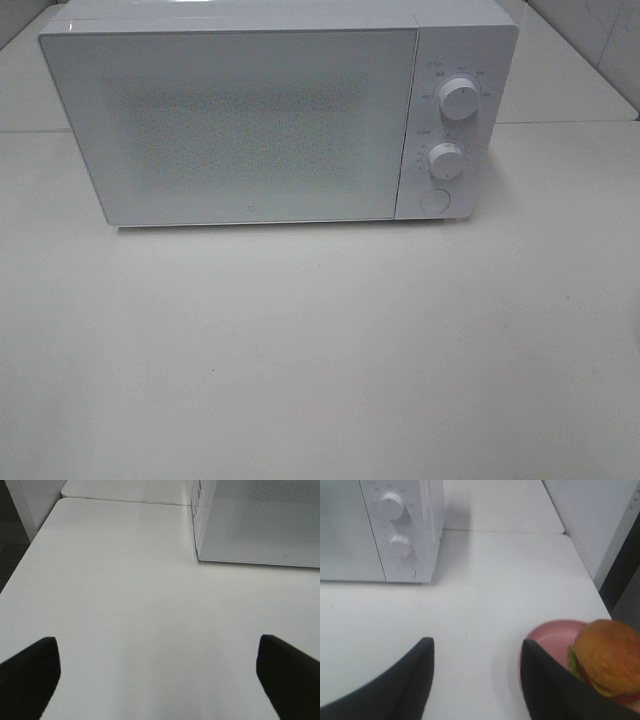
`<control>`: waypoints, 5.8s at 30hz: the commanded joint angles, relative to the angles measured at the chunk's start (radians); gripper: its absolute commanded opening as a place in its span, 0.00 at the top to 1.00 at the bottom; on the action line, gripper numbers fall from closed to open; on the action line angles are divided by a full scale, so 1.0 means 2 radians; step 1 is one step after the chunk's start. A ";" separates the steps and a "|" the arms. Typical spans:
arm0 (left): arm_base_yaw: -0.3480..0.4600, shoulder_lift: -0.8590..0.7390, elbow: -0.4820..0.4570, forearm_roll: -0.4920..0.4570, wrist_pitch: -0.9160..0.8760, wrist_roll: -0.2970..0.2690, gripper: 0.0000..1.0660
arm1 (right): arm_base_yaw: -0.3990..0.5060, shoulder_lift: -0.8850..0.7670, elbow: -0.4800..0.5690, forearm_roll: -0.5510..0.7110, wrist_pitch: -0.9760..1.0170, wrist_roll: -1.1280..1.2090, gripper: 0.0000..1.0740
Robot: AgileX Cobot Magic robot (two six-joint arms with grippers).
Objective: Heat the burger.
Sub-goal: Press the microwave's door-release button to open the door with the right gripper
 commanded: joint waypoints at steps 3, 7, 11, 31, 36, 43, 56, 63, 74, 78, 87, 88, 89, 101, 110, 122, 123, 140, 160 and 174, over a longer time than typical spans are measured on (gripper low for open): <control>-0.003 -0.007 0.001 -0.004 -0.008 0.002 0.05 | -0.003 0.059 0.007 -0.002 -0.134 0.006 0.53; -0.003 -0.007 0.001 -0.004 -0.008 0.002 0.05 | -0.003 0.116 0.038 -0.002 -0.280 0.005 0.65; -0.003 -0.007 0.001 -0.004 -0.008 0.002 0.05 | -0.003 0.151 0.070 -0.009 -0.391 -0.006 0.75; -0.003 -0.007 0.001 -0.004 -0.008 0.002 0.05 | -0.002 0.384 0.170 -0.016 -0.774 0.029 1.00; -0.003 -0.007 0.001 -0.004 -0.008 0.002 0.05 | -0.002 0.415 0.193 -0.016 -0.796 0.030 1.00; -0.003 -0.007 0.001 -0.004 -0.008 0.002 0.05 | -0.002 0.461 0.216 -0.016 -0.842 0.029 1.00; -0.003 -0.007 0.001 -0.004 -0.008 0.002 0.05 | -0.002 0.669 0.239 -0.037 -1.012 0.089 1.00; -0.003 -0.007 0.001 -0.004 -0.008 0.002 0.05 | -0.002 0.723 0.239 -0.064 -1.063 0.135 1.00; -0.003 -0.007 0.001 -0.004 -0.008 0.002 0.05 | 0.135 0.749 0.226 0.034 -1.054 0.279 1.00; -0.003 -0.007 0.001 -0.004 -0.008 0.002 0.05 | 0.161 0.779 0.203 0.037 -1.054 0.328 1.00; -0.003 -0.007 0.001 -0.004 -0.008 0.002 0.05 | 0.217 0.867 0.135 0.088 -1.049 0.510 1.00; -0.003 -0.007 0.001 -0.004 -0.008 0.002 0.05 | 0.221 0.879 0.121 0.105 -1.030 0.533 1.00; -0.003 -0.007 0.001 -0.004 -0.008 0.002 0.05 | 0.221 0.879 0.121 0.105 -1.030 0.533 1.00; -0.003 -0.007 0.001 -0.004 -0.008 0.002 0.05 | 0.226 0.934 0.007 0.198 -0.895 0.596 1.00; -0.003 -0.007 0.002 -0.004 -0.008 0.002 0.05 | 0.226 0.966 -0.055 0.222 -0.875 0.609 1.00; -0.003 -0.007 0.002 -0.004 -0.008 0.002 0.05 | 0.226 0.994 -0.090 0.221 -0.873 0.617 1.00; -0.003 -0.007 0.002 -0.004 -0.008 0.002 0.05 | 0.226 0.999 -0.093 0.221 -0.870 0.616 1.00; -0.003 -0.007 0.002 -0.004 -0.008 0.002 0.05 | 0.224 1.021 -0.122 0.220 -0.887 0.614 1.00; -0.003 -0.007 0.002 -0.004 -0.008 0.002 0.05 | 0.212 1.022 -0.134 0.222 -0.885 0.594 1.00; -0.003 -0.007 0.002 -0.004 -0.008 0.002 0.05 | 0.208 1.022 -0.134 0.223 -0.916 0.594 1.00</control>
